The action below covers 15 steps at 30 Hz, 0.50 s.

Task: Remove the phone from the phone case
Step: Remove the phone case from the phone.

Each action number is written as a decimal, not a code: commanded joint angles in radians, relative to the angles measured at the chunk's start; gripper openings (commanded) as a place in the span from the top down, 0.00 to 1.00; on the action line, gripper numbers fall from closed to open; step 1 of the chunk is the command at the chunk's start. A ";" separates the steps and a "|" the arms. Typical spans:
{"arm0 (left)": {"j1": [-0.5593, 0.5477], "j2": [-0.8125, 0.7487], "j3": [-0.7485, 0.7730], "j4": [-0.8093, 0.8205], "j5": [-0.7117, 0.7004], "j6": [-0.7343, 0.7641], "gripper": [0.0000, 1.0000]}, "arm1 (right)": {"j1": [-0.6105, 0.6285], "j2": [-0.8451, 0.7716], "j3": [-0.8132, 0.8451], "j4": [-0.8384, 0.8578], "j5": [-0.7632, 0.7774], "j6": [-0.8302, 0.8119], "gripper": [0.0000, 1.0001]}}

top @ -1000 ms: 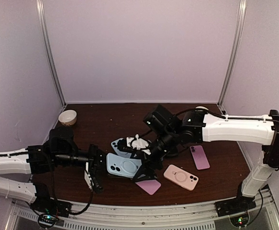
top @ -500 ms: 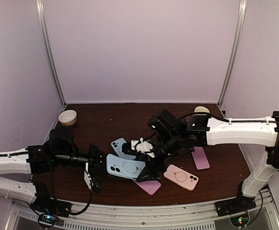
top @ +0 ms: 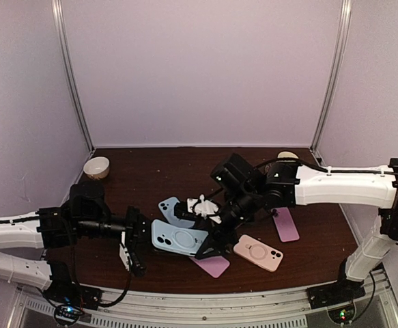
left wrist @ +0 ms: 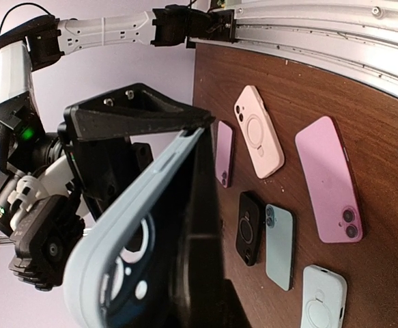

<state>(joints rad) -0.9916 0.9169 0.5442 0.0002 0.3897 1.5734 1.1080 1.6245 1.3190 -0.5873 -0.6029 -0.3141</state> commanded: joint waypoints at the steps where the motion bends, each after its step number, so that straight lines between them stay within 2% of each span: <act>1: 0.008 -0.017 0.011 0.103 -0.052 0.025 1.00 | 0.003 0.008 0.060 -0.105 -0.122 0.028 0.31; 15: 0.008 -0.021 0.001 0.107 -0.066 0.047 1.00 | -0.004 0.081 0.101 -0.164 -0.236 0.088 0.36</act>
<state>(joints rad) -0.9993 0.9142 0.5369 -0.0185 0.4084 1.5917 1.0924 1.6894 1.3872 -0.6880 -0.7101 -0.2771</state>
